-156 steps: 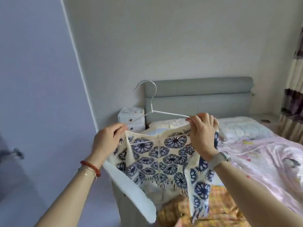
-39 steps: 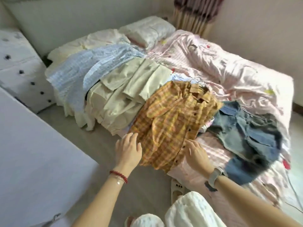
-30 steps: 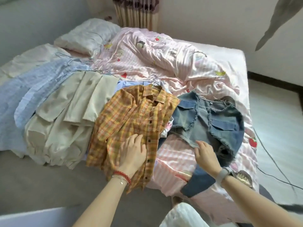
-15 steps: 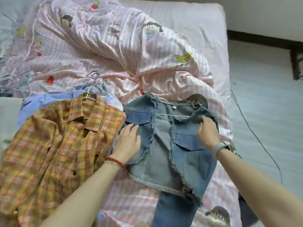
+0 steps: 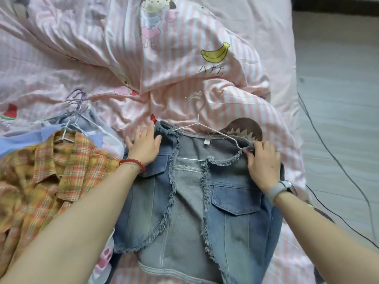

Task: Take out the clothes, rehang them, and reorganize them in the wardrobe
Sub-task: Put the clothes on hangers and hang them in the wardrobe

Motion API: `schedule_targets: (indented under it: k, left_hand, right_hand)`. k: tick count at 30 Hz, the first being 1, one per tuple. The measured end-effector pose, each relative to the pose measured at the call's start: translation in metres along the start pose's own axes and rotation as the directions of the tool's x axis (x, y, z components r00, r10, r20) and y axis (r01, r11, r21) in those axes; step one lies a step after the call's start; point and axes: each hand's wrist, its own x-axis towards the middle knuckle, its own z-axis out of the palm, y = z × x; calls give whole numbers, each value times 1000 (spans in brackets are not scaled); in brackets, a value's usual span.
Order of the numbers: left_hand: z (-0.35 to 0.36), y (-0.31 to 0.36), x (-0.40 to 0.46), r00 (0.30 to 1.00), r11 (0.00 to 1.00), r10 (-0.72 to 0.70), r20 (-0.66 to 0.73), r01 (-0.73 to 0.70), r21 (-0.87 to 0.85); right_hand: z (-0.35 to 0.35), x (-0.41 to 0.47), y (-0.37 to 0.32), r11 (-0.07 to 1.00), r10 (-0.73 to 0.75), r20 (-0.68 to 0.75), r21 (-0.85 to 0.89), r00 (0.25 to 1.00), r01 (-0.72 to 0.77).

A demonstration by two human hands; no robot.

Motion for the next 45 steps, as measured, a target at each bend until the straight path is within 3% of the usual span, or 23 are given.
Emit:
schedule_targets:
  k: [3, 7, 12, 20, 25, 29, 35, 41, 45]
  left_hand:
    - [-3, 2, 4, 987, 987, 144, -69, -138, 78]
    - [-13, 4, -24, 955, 967, 253, -153, -256, 0]
    - [-34, 4, -90, 952, 959, 207, -227, -244, -146]
    - [-115, -2, -147, 912, 963, 84, -401, -178, -204]
    - [-174, -11, -181, 852, 963, 9, -523, -148, -225]
    - [-229, -19, -213, 732, 954, -54, -679, -163, -251]
    - [-310, -39, -279, 435, 919, -133, -890, -281, -275]
    - [-379, -92, -365, 111, 969, -80, -991, -225, -103]
    - [-397, -150, -421, 3, 984, -142, -990, -110, -142]
  right_hand:
    - [3, -2, 4, 999, 1, -50, 39, 999, 1]
    - [-6, 8, 9, 992, 68, -47, 106, 997, -63]
    - [-37, 17, 6, 983, -17, -2, 184, 1000, 17]
    - [-112, 10, -44, 935, -51, -165, 338, 985, 105]
    - [-174, 3, -79, 901, -132, -291, 363, 948, 237]
    - [-233, 0, -120, 860, -170, -446, 369, 879, 353]
    - [-342, -7, -210, 757, -197, -714, 325, 672, 567]
    - [-384, -57, -296, 636, -245, -780, 319, 576, 703]
    - [-400, -98, -354, 522, -433, -789, 175, 436, 835]
